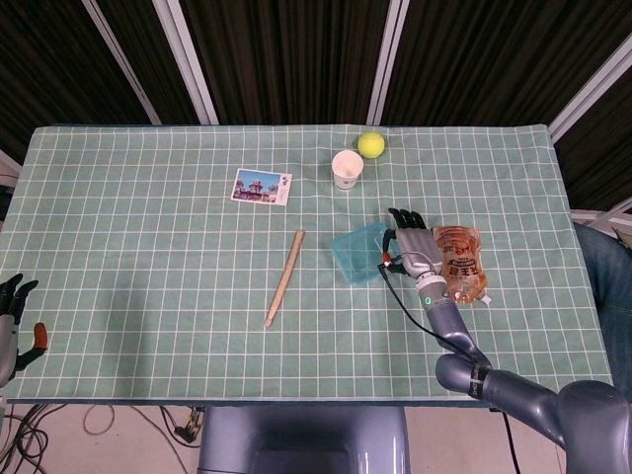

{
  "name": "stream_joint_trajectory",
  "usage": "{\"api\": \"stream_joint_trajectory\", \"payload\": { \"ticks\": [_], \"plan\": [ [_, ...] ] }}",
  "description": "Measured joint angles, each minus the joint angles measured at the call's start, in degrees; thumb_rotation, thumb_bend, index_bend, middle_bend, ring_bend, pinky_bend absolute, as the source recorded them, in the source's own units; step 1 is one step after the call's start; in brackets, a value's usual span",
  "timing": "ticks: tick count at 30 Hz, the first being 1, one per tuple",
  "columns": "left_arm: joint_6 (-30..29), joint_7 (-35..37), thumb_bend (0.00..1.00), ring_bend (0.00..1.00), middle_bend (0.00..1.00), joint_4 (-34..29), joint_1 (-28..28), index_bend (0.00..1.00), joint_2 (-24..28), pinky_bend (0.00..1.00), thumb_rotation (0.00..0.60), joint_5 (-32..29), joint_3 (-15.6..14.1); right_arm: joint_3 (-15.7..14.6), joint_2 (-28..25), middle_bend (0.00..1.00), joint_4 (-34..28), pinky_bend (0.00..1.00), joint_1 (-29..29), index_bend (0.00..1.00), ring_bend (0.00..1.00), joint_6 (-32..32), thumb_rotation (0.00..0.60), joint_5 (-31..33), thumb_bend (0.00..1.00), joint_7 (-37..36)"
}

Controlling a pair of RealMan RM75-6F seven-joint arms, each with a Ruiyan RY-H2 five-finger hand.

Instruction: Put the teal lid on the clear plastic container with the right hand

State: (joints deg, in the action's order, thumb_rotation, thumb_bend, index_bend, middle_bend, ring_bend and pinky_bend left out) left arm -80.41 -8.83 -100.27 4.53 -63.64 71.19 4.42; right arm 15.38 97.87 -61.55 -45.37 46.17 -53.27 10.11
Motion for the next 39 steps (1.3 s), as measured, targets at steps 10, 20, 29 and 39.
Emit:
{"api": "stream_joint_trajectory", "payload": {
  "ticks": [10, 20, 29, 39],
  "plan": [
    [-0.3, -0.1, 0.57, 0.00, 0.00, 0.0, -0.1, 0.12, -0.1, 0.00, 0.600, 0.2, 0.0, -0.2, 0.0, 0.09, 0.0, 0.00, 1.1, 0.70, 0.00, 0.3, 0.600, -1.3, 0.47, -2.1],
    [-0.3, -0.1, 0.57, 0.00, 0.00, 0.1, -0.1, 0.12, -0.1, 0.00, 0.600, 0.2, 0.0, 0.2, 0.8, 0.09, 1.0, 0.00, 1.1, 0.70, 0.00, 0.0, 0.600, -2.1, 0.47, -3.4],
    [-0.3, -0.1, 0.57, 0.00, 0.00, 0.1, -0.1, 0.12, -0.1, 0.00, 0.600, 0.2, 0.1, 0.3, 1.6, 0.09, 1.6, 0.00, 1.4, 0.70, 0.00, 0.2, 0.600, -2.7, 0.47, -4.1],
    [-0.4, -0.1, 0.57, 0.00, 0.00, 0.1, -0.1, 0.12, -0.1, 0.00, 0.600, 0.3, 0.0, 0.8, 1.8, 0.09, 1.3, 0.00, 1.6, 0.70, 0.00, 1.1, 0.600, -3.5, 0.47, -4.7]
  ]
}}
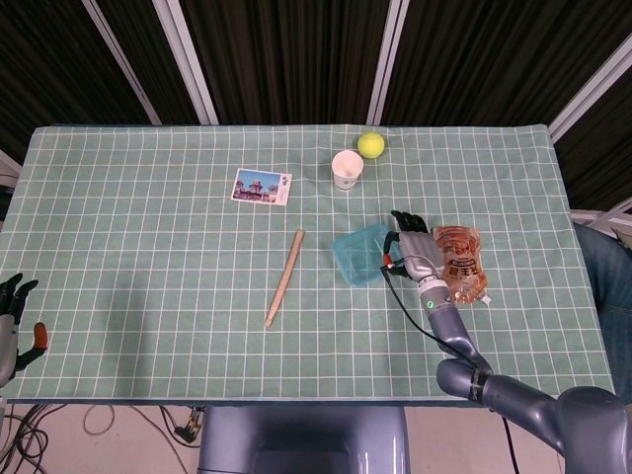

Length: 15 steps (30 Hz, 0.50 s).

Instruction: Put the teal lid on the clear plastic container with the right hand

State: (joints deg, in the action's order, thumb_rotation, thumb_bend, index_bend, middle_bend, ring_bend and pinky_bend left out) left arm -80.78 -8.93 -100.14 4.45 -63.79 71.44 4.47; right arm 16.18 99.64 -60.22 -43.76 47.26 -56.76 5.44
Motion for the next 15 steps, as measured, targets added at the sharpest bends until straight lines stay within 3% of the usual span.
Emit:
{"api": "stream_joint_trajectory", "payload": {
  "ticks": [3, 9, 15],
  "plan": [
    [0.1, 0.0, 0.57, 0.00, 0.00, 0.0, 0.0, 0.12, 0.0, 0.00, 0.600, 0.0, 0.0, 0.7, -0.6, 0.09, -0.9, 0.00, -0.2, 0.63, 0.00, 1.0, 0.600, -0.4, 0.47, 0.2],
    [0.1, 0.2, 0.57, 0.00, 0.00, 0.0, 0.0, 0.12, 0.1, 0.00, 0.600, 0.1, 0.0, 3.0, -3.3, 0.08, -5.1, 0.00, -0.4, 0.28, 0.00, 4.2, 0.600, -0.6, 0.41, 1.4],
    [0.0, 0.4, 0.57, 0.00, 0.00, 0.0, 0.0, 0.12, 0.1, 0.00, 0.600, 0.4, -0.1, 5.4, -7.5, 0.02, -11.8, 0.00, 0.3, 0.14, 0.00, 7.6, 0.600, -0.1, 0.33, 2.3]
  ]
}}
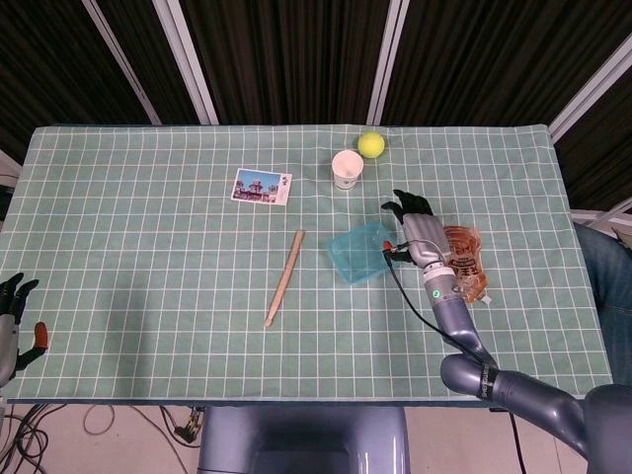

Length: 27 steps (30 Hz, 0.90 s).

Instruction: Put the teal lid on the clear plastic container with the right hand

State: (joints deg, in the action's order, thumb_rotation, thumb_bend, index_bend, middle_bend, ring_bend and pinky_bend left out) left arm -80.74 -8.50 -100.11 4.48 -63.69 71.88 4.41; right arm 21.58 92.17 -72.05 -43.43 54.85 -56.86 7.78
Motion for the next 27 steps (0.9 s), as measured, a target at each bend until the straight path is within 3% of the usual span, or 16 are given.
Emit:
{"api": "stream_joint_trajectory", "payload": {
  "ticks": [7, 13, 21, 27],
  "plan": [
    [-0.1, 0.1, 0.57, 0.00, 0.00, 0.2, 0.0, 0.12, 0.0, 0.00, 0.600, 0.5, -0.1, 0.6, -7.5, 0.00, -9.1, 0.00, 2.8, 0.07, 0.00, 3.3, 0.600, 0.3, 0.27, 1.9],
    [-1.4, 0.3, 0.57, 0.00, 0.00, 0.7, 0.0, 0.12, -0.3, 0.00, 0.600, 2.4, -0.1, -1.4, -14.8, 0.00, -15.5, 0.00, 9.4, 0.06, 0.00, 9.4, 0.600, -2.8, 0.27, 0.8],
    [-4.3, 1.6, 0.57, 0.00, 0.00, 2.7, -0.2, 0.12, -1.1, 0.00, 0.600, 7.4, -0.2, -12.2, -21.6, 0.00, -20.1, 0.00, 23.0, 0.06, 0.00, 22.3, 0.600, -17.2, 0.26, -5.6],
    [-5.7, 2.6, 0.57, 0.00, 0.00, 3.5, -0.4, 0.12, -1.2, 0.00, 0.600, 10.3, -0.8, -20.0, -21.2, 0.00, -14.8, 0.00, 31.4, 0.06, 0.00, 32.7, 0.600, -27.9, 0.26, -11.9]
  ]
}}
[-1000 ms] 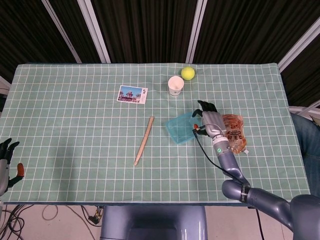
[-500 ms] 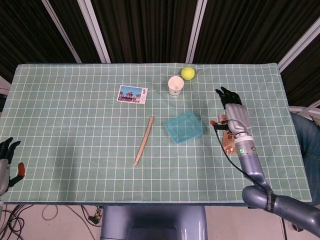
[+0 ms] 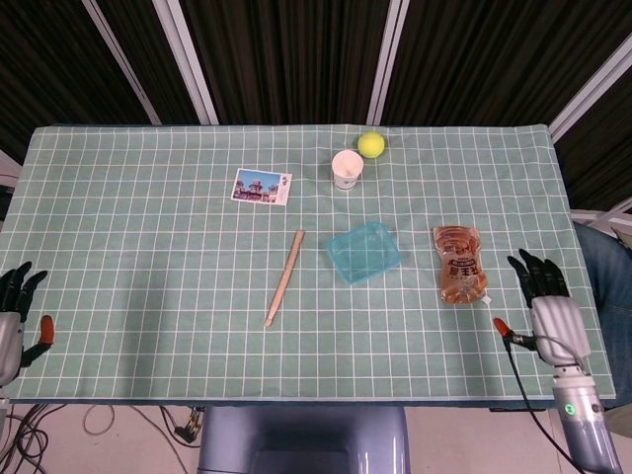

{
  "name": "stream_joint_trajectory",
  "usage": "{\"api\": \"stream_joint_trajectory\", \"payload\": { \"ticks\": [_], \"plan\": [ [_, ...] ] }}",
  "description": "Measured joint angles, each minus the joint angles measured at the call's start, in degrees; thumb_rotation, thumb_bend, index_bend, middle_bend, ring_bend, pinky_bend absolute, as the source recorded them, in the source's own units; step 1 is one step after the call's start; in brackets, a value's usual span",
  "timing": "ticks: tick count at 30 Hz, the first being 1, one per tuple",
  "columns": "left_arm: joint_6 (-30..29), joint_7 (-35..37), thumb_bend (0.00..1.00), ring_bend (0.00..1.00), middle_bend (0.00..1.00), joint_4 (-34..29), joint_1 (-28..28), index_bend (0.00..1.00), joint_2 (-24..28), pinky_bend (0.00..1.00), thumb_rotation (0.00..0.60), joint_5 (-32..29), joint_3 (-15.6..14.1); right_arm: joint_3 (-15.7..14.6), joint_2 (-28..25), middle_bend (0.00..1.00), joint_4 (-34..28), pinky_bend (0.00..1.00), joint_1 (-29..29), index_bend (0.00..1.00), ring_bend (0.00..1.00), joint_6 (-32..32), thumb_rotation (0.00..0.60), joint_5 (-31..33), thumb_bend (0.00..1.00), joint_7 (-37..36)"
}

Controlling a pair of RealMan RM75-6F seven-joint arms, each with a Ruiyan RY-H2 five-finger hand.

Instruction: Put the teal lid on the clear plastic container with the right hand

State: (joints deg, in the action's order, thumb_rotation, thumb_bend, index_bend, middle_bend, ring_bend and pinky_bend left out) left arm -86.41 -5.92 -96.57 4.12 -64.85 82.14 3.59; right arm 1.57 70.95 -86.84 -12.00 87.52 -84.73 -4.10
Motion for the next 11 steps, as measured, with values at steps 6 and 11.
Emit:
{"api": "stream_joint_trajectory", "payload": {
  "ticks": [6, 11],
  "plan": [
    [-1.4, -0.4, 0.57, 0.00, 0.00, 1.2, -0.1, 0.12, -0.1, 0.00, 0.600, 3.0, -0.5, -2.9, 1.2, 0.00, 5.5, 0.00, 3.0, 0.06, 0.00, 4.3, 0.600, -6.4, 0.26, -1.8],
    [-1.2, -0.4, 0.57, 0.00, 0.00, 0.8, -0.3, 0.12, 0.2, 0.00, 0.600, 3.0, -1.0, -3.4, 1.6, 0.00, 6.3, 0.00, 4.1, 0.06, 0.00, 6.4, 0.600, -9.4, 0.26, -0.7]
  ]
}}
